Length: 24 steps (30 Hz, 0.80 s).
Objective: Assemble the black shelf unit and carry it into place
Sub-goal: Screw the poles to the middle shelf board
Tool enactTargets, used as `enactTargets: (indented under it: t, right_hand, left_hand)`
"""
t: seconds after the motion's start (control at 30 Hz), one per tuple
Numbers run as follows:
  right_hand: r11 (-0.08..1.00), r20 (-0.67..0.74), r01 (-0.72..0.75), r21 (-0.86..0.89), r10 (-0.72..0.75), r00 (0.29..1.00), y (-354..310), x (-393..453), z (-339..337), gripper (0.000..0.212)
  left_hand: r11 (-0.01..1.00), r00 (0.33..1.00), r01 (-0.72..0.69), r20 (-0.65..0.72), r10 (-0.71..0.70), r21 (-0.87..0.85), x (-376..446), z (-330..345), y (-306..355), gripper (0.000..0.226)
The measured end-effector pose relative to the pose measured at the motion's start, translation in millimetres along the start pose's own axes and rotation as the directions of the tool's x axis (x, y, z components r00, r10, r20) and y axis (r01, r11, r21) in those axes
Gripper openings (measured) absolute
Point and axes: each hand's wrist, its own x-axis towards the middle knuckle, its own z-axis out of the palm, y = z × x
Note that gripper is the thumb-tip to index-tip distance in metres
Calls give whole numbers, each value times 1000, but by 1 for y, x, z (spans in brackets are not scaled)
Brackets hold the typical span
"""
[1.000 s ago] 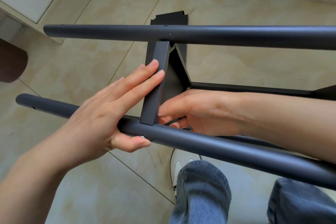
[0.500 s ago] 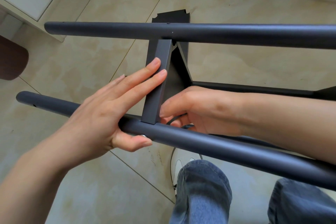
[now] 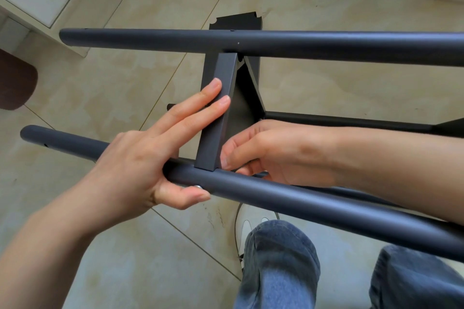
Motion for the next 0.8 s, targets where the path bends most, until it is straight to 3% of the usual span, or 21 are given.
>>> enactTargets:
  t: [0.17, 0.37, 0.6, 0.8]
  right_hand:
    - [999, -5, -33, 3, 33, 999, -3, -2, -4, 18]
    - [995, -115, -68, -73, 60, 992, -3, 3, 5, 25]
    - [1000, -17, -24, -1, 24, 1000, -5, -4, -1, 18]
    - [999, -51, -46, -23, 44, 998, -4, -1, 0, 21]
  left_hand:
    - [1000, 1000, 17, 21, -17, -7, 1, -1, 2, 92]
    - [1000, 999, 15, 37, -15, 2, 1, -2, 2, 93]
    - [1000, 999, 17, 39, -18, 18, 1, -3, 3, 92]
    - [1000, 998, 20, 54, -21, 21, 2, -5, 3, 95]
